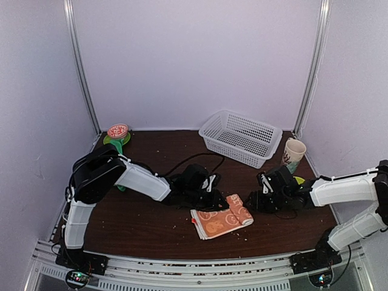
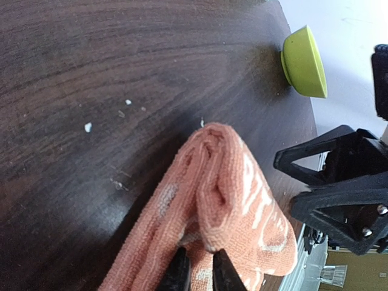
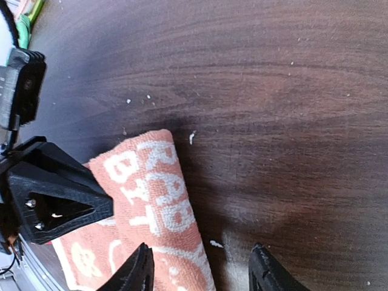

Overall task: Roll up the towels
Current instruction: Roll the towel at the center of the board.

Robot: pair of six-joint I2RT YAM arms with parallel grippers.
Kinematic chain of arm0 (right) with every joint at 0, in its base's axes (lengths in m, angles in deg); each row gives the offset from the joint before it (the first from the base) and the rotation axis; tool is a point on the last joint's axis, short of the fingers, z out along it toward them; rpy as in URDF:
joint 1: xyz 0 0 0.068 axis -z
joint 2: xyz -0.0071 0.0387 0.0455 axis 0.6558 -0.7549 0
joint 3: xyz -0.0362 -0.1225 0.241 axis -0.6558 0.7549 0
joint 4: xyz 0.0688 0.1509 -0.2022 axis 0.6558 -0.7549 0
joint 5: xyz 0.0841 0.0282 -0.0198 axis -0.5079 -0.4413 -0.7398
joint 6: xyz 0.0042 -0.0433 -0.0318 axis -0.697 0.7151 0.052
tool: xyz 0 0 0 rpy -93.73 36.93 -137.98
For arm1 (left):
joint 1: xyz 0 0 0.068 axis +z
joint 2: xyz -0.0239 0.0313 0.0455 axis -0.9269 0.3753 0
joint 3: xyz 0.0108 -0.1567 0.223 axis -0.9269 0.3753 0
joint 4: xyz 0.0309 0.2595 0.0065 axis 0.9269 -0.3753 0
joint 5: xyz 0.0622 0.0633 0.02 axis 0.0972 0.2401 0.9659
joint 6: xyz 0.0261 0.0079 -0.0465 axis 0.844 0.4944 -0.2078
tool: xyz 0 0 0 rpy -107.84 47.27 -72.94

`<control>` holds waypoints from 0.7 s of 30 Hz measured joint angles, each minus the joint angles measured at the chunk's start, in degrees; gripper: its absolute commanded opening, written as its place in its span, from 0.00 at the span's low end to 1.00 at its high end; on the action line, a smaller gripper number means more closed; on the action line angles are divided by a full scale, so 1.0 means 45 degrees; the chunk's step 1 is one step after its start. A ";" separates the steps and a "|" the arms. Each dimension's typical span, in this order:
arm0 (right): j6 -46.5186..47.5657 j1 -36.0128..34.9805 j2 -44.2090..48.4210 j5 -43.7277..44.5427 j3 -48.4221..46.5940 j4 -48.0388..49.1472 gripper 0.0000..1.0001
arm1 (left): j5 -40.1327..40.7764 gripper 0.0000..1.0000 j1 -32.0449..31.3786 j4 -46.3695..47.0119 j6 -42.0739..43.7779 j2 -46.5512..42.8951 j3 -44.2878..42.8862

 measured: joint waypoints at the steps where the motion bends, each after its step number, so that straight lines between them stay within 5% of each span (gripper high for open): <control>1: 0.0039 0.0000 -0.0204 -0.0073 -0.0034 0.0068 0.52 | 0.0010 0.15 -0.0005 0.0000 -0.0005 -0.0015 0.0010; 10: 0.0238 -0.0248 -0.1569 -0.1263 -0.0189 0.1190 0.42 | 0.0039 0.15 -0.0005 -0.0117 0.0005 -0.0063 0.0019; 21: 0.0515 -0.0670 -0.2356 -0.1292 -0.0408 0.1821 0.07 | 0.0078 0.16 -0.0005 -0.0262 0.0005 -0.0151 0.0058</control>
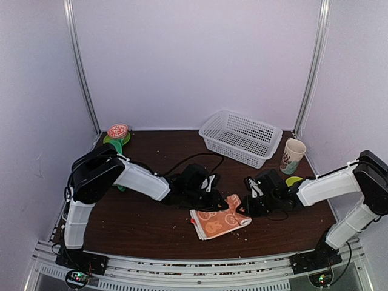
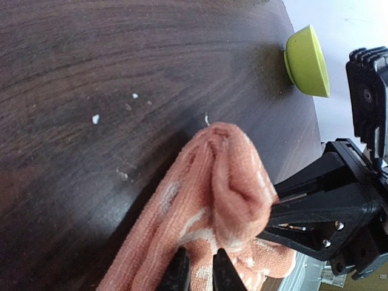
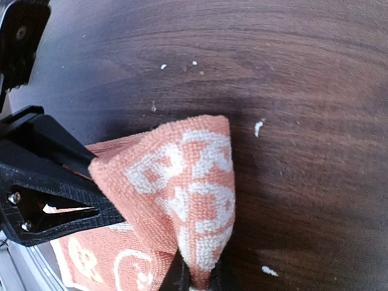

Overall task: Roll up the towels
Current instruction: Roll the towel at the center of the board.

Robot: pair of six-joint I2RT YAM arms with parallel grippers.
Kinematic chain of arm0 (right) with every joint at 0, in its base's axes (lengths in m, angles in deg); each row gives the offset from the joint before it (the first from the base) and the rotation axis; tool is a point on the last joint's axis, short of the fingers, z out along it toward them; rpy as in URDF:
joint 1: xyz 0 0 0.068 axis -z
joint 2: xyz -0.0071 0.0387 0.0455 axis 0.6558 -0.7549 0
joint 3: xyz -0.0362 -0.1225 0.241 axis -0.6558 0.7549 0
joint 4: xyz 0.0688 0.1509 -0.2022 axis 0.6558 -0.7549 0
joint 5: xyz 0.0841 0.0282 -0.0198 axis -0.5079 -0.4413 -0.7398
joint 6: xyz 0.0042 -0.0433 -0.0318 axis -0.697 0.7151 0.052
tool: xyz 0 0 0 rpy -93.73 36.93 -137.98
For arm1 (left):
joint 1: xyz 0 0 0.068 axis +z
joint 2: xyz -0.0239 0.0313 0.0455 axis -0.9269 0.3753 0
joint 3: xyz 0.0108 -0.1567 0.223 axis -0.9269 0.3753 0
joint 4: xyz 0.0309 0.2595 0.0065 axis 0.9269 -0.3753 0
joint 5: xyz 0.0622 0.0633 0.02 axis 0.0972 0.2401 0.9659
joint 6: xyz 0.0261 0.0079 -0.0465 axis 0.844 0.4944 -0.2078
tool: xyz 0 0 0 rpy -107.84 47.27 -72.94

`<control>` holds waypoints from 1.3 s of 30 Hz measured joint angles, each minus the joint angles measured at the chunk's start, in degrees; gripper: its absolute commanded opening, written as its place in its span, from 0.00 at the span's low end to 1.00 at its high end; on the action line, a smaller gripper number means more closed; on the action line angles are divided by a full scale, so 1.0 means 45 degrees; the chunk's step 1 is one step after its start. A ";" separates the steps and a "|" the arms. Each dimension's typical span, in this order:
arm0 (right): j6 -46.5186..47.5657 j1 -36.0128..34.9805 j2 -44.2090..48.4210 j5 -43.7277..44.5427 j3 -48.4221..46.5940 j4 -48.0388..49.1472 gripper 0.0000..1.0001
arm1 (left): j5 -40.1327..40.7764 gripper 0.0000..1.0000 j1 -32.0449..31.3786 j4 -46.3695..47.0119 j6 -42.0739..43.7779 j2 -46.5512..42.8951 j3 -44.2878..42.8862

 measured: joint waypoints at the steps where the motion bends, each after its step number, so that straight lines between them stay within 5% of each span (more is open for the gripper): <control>1: 0.0044 -0.0058 0.0063 0.0146 -0.0034 -0.0151 0.04 | 0.0010 0.17 0.0000 -0.0019 0.0005 -0.0044 0.0034; 9: 0.0432 -0.0680 0.0301 0.1919 -0.0850 -0.2283 0.00 | 0.0102 0.26 0.0000 -0.0330 0.0024 -0.0855 0.0612; 21: 0.0568 -0.2409 -0.0248 0.5226 -0.2647 -0.5348 0.00 | 0.0102 0.25 0.0000 -0.0049 -0.0257 -0.2322 0.1525; 39: 0.0277 -0.2701 -0.0695 0.5916 -0.2812 -0.5469 0.00 | -0.1268 0.17 -0.0204 0.1477 -0.1957 0.0136 -0.1005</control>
